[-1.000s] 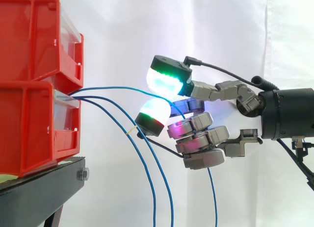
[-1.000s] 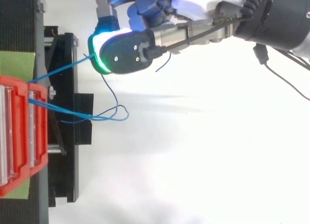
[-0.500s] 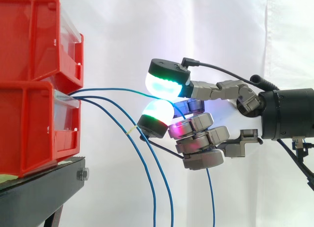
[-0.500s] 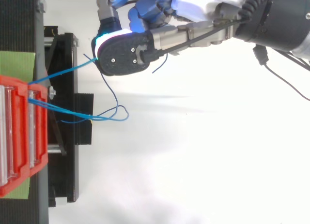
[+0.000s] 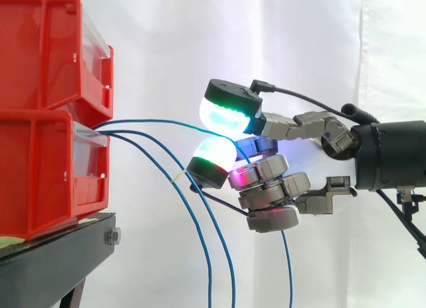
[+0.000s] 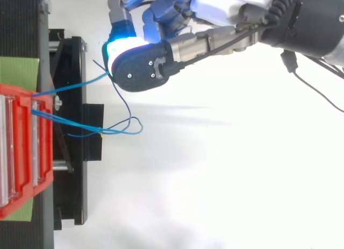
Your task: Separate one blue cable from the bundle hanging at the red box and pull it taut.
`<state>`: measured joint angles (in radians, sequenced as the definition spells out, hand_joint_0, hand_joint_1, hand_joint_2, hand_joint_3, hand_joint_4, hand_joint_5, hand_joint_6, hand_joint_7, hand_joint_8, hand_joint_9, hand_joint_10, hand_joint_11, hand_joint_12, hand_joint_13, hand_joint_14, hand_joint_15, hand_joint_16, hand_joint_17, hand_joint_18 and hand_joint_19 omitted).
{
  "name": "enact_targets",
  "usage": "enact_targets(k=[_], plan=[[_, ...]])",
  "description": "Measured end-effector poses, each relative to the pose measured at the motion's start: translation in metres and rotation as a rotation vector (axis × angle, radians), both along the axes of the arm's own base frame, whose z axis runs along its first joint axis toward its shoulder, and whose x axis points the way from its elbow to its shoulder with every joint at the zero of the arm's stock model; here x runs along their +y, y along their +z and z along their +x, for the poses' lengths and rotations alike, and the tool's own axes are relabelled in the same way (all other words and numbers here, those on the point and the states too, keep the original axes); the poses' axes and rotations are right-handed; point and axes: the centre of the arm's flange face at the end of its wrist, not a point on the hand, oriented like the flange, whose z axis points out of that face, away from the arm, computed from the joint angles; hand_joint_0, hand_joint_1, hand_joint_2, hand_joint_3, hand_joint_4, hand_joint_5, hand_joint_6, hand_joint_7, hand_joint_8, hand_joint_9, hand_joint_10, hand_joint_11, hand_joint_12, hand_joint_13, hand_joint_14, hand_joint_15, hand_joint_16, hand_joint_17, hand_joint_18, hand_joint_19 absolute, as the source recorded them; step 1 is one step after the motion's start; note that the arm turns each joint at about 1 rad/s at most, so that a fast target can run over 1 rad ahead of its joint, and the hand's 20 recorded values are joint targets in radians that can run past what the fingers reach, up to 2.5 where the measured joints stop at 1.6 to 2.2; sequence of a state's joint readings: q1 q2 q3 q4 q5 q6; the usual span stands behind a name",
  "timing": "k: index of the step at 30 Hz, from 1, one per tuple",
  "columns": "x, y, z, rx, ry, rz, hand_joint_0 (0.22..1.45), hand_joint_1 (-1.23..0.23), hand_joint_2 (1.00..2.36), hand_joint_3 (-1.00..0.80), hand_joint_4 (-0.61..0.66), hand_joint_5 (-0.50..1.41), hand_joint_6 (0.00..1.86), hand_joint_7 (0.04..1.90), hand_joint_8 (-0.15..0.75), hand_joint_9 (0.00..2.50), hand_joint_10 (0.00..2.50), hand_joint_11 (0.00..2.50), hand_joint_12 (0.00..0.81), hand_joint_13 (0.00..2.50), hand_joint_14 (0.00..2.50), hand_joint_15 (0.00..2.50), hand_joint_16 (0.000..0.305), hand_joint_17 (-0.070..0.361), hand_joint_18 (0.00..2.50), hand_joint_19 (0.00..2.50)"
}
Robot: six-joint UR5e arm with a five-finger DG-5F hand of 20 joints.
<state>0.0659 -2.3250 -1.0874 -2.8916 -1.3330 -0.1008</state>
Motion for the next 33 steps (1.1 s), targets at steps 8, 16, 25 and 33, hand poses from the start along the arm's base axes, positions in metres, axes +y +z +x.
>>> enact_targets(k=[8,16,25,33], plan=[[0.0000,-0.0005,0.0002,-0.002,0.000,0.001,0.59,-0.66,1.00,-0.50,0.12,-0.19,0.92,1.18,0.268,0.75,1.21,1.64,0.312,0.88,2.50,1.17,0.036,0.082,1.06,1.55],[0.0015,-0.0020,0.0005,-0.009,0.002,0.002,0.51,-0.52,1.00,-0.50,0.15,-0.19,0.91,1.16,0.296,0.76,1.35,1.54,0.340,0.90,2.50,1.07,0.041,0.092,1.13,1.54],[0.0023,-0.0022,0.0005,-0.009,0.003,0.003,0.62,-0.50,1.01,-0.43,0.13,-0.19,0.90,1.22,0.275,0.79,1.20,1.65,0.312,0.89,2.50,1.14,0.035,0.079,1.11,1.57],[0.0023,-0.0023,0.0004,-0.009,0.002,0.003,0.60,-0.68,1.03,-0.09,0.16,-0.18,0.92,1.35,0.281,0.79,1.18,1.68,0.323,0.91,2.50,1.17,0.036,0.081,1.10,1.56]])
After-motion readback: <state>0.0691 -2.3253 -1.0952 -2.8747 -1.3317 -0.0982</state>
